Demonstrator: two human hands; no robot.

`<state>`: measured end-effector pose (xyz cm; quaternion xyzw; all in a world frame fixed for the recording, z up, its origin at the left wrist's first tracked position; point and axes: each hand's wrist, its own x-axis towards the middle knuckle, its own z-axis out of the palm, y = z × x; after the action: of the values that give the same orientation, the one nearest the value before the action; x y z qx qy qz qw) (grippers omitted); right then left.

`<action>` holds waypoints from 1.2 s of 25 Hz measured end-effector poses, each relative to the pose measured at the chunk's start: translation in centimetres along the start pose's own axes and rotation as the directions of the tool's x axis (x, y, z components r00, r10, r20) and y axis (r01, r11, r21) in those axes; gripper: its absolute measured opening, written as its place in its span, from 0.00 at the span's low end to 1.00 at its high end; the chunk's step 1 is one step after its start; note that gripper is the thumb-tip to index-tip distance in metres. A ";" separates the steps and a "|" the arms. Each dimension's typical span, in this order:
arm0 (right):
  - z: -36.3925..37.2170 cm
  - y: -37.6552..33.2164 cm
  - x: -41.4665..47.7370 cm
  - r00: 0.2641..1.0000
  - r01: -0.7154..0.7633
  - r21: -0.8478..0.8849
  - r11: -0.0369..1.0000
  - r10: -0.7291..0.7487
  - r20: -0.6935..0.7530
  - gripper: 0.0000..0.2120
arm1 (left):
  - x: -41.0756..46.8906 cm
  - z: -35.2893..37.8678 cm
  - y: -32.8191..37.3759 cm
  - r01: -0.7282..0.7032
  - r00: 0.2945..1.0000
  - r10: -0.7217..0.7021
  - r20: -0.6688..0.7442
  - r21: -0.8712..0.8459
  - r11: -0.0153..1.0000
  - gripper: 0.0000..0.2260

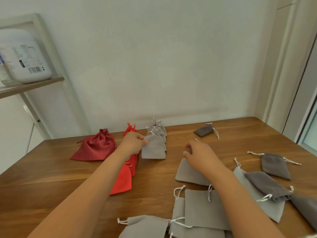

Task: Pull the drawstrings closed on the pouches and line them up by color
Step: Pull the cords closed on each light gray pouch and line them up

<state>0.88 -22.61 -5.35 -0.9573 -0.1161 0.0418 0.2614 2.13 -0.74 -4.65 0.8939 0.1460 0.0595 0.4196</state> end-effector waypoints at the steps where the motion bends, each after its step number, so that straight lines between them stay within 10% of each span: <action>1: -0.5 0.0 0.1 0.999 -0.010 -0.050 0.999 0.013 0.043 0.19 | 0.6 0.3 -0.3 0.010 1.000 -0.010 -0.003 0.058 0.998 0.08; 11: -1.0 -0.2 -0.5 0.957 0.024 -0.112 0.993 0.010 0.291 0.34 | -1.6 2.2 0.9 -0.099 0.970 0.219 -0.104 0.658 0.747 0.13; 18: -1.1 0.4 0.2 0.967 -0.012 -0.257 0.966 0.076 0.243 0.20 | -7.9 2.9 1.3 -0.263 0.962 0.245 0.119 0.173 0.949 0.05; 23: -2.1 -0.4 -0.9 0.989 0.129 0.019 0.991 -0.130 0.069 0.06 | -9.4 3.3 1.4 -0.218 0.961 0.222 0.167 -0.041 0.975 0.21; 30: -7.0 -2.1 -3.9 0.930 0.336 0.473 0.814 -0.367 -0.029 0.13 | -10.0 2.9 3.2 -0.148 0.976 0.207 0.062 -0.508 0.849 0.06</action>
<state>-2.35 -25.31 1.82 -0.8250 -0.2856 0.0502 0.4850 -6.04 -7.90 -3.90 0.7661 0.0179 0.0827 0.6372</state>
